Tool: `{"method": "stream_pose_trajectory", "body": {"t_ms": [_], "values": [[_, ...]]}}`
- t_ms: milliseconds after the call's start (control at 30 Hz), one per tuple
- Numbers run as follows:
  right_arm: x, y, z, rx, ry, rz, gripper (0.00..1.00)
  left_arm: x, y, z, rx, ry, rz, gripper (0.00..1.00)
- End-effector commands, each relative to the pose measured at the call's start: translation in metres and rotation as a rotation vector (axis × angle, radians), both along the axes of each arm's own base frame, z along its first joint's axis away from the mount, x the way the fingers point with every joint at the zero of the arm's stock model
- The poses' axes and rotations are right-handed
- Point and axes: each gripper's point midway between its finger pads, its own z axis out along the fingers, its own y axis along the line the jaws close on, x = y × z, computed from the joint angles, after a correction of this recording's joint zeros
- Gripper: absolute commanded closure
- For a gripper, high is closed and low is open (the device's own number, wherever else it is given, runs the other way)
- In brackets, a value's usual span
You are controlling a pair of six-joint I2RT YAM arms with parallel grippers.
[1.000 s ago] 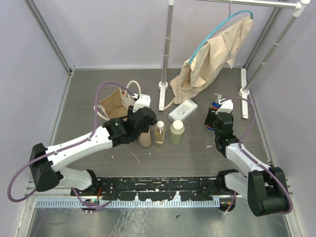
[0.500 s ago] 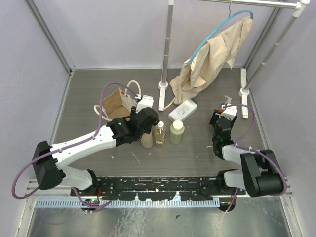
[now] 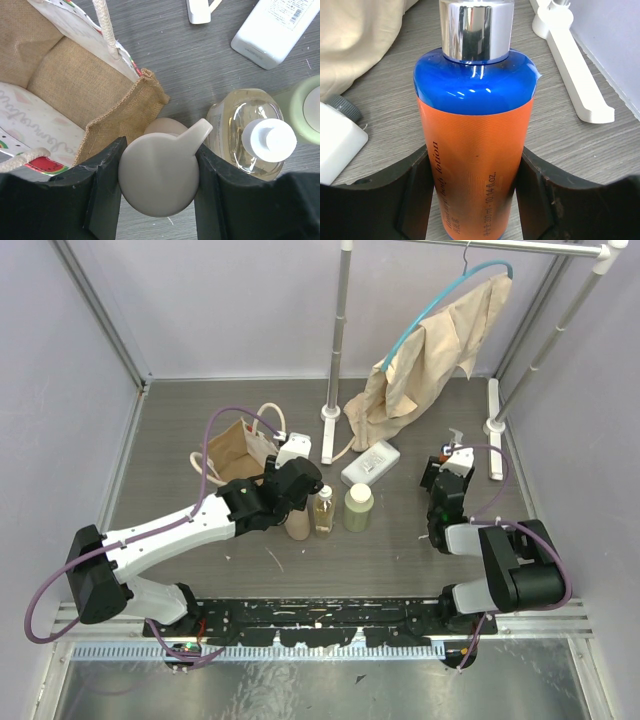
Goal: Take the personal care products out of the canvas bag
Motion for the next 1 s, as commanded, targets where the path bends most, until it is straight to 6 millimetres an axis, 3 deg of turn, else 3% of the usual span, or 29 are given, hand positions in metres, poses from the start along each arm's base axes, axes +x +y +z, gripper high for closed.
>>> {"method": "stream_pose_trajectory", "body": {"t_ms": [0,433,667,967], "values": [[0.027,0.011,0.051,0.022,-0.112,0.039,0.89,0.015,-0.007,0.038,-0.097,-0.114,0.044,0.45],[0.031,0.014,0.040,-0.001,-0.021,0.058,0.90,0.017,-0.010,0.036,-0.085,-0.115,0.039,0.44],[0.024,0.011,0.068,0.016,-0.249,0.051,0.96,0.017,-0.008,0.035,-0.076,-0.117,0.039,0.44],[0.050,0.031,0.077,-0.005,-0.355,0.158,0.99,0.018,-0.004,0.039,-0.068,-0.129,0.049,0.44]]}}
